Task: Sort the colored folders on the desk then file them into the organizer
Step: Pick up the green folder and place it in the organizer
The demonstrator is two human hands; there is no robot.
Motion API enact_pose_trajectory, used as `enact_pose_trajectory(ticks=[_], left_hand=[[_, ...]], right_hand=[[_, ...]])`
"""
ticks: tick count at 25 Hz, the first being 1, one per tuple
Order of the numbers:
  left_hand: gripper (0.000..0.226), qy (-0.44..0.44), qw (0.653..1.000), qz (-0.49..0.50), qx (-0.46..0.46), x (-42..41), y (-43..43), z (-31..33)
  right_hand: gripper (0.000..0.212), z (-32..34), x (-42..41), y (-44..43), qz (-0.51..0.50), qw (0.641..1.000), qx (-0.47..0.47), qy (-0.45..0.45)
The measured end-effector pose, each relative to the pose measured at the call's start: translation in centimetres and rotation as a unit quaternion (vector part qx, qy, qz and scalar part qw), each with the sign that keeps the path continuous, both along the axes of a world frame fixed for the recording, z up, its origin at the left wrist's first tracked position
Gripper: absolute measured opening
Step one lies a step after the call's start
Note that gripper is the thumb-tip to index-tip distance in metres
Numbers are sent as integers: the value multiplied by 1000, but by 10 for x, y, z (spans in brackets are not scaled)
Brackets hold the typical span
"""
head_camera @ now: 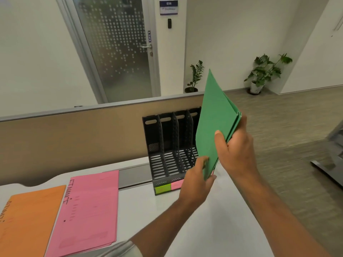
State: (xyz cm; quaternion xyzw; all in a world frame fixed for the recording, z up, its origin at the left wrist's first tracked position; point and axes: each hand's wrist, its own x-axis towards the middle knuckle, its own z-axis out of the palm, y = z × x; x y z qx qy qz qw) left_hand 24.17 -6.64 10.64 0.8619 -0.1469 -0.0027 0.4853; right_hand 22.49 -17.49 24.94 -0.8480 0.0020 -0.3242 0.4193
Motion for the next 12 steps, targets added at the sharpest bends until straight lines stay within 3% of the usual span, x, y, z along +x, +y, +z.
enact_pose_trajectory(ticks=[2,4,12], left_hand=[[72,20,1000,-9,-18,29,-12,2],[83,33,999,-11,-29,56,-23,2],[84,39,998,-17,-40,114,-42,-9]], right_hand=[[74,-6,23,-9,20,999,-34,-37],[78,-14,44,-17,41,996,-53,-65],[46,-58,96,-37,52,990,-95,-94]])
